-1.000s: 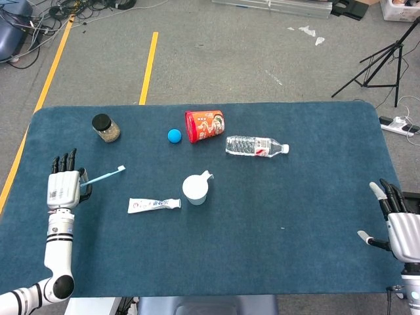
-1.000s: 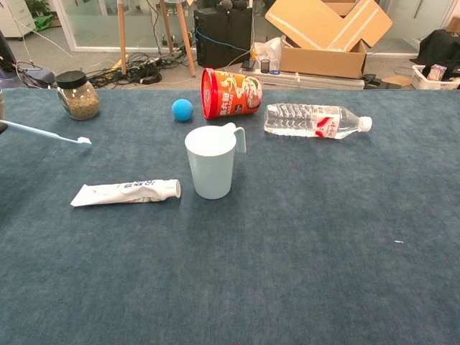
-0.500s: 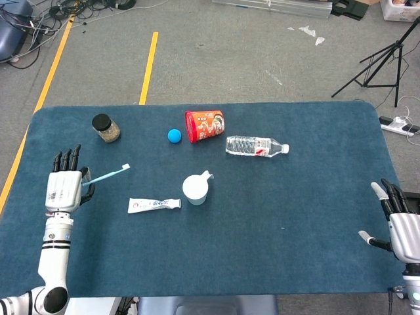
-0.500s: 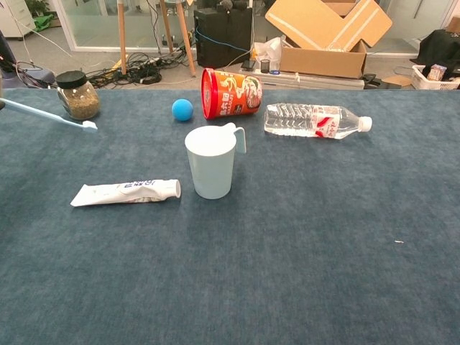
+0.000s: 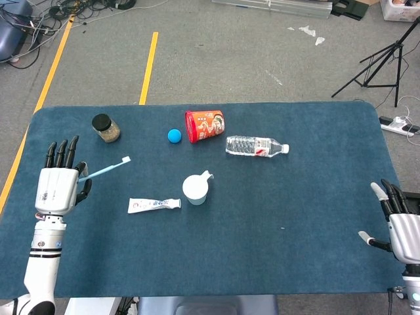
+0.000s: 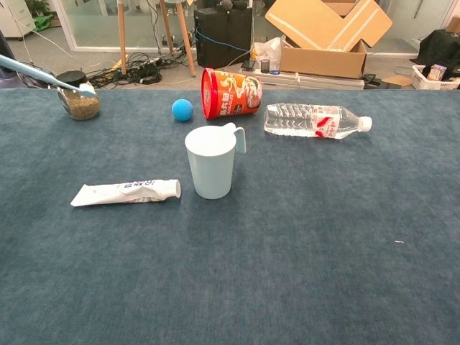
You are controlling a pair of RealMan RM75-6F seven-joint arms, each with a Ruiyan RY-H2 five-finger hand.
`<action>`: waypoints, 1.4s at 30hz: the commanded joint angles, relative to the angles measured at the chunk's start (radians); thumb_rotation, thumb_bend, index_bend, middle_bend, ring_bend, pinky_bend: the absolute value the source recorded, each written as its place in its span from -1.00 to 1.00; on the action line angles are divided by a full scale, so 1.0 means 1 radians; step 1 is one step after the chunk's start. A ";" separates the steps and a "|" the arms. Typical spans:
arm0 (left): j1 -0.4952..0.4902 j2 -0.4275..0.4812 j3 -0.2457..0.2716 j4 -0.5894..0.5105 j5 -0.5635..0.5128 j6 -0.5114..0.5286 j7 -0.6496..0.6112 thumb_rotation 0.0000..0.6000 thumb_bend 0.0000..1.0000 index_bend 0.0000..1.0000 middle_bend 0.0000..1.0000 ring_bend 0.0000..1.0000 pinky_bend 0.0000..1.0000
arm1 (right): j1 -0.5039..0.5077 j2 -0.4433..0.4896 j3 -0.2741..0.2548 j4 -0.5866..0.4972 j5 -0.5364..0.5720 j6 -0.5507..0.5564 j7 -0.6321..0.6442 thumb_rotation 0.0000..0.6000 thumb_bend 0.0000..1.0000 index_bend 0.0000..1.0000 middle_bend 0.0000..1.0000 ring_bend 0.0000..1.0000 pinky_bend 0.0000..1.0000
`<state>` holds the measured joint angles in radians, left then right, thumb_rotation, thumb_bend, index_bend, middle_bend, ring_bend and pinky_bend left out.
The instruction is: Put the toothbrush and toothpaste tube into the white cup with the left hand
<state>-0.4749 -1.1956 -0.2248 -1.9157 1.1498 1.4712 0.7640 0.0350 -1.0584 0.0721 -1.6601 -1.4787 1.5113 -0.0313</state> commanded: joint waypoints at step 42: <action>-0.343 0.033 -0.047 -0.303 -0.202 -0.204 0.231 1.00 -0.09 0.24 -0.95 -1.00 -0.94 | -0.050 0.016 -0.003 0.012 -0.018 0.069 0.073 1.00 -1.00 -1.00 -1.00 -1.00 -0.27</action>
<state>-0.8037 -1.1482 -0.2766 -2.2291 0.9607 1.2650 0.9801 -0.0148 -1.0426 0.0692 -1.6481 -1.4967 1.5803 0.0412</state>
